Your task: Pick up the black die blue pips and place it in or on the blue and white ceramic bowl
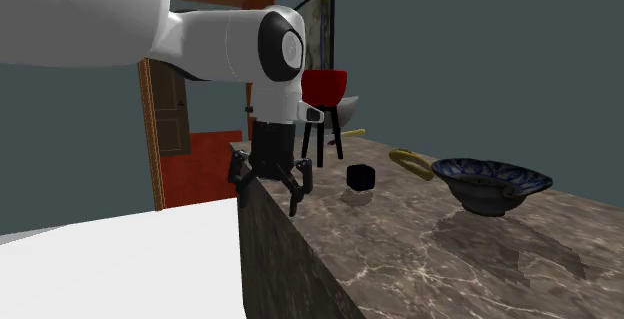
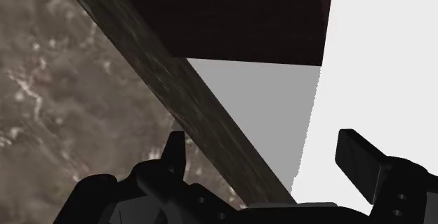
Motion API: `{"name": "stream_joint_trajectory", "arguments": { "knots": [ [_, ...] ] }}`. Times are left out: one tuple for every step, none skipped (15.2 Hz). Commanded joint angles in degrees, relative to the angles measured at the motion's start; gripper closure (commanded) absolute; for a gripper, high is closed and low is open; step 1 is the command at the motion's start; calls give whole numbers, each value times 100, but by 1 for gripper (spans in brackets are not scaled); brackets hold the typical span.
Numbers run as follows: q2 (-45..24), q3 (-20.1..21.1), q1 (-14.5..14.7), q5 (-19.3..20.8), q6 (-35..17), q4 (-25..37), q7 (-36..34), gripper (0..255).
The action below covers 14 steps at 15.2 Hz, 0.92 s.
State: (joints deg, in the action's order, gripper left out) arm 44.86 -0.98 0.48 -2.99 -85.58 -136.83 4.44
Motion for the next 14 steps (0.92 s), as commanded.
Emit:
{"name": "stream_joint_trajectory", "arguments": {
  "knots": [
    [0, 0, 0, 0, 0, 0, 0, 0],
    [-160, -75, -23, 82, -60, 126, 109, 0],
    [-321, -149, -44, 159, -118, 258, 216, 0],
    [-483, -221, -62, 230, -173, 396, 322, 0],
    [-647, -292, -79, 296, -224, 539, 426, 0],
    [-812, -360, -95, 356, -272, 688, 530, 0],
    [-979, -427, -109, 410, -316, 843, 633, 0],
    [-1146, -493, -121, 460, -357, 1003, 736, 0],
    [-1315, -558, -132, 504, -394, 1169, 838, 0],
    [-1486, -620, -143, 542, -427, 1342, 939, 0],
    [-1657, -682, -152, 576, -456, 1520, 1040, 0],
    [-1830, -743, -160, 604, -481, 1704, 1142, 0],
    [-2005, -802, -169, 626, -501, 1895, 1243, 0],
    [-2182, -861, -177, 643, -517, 2092, 1345, 0]
  ]
}}
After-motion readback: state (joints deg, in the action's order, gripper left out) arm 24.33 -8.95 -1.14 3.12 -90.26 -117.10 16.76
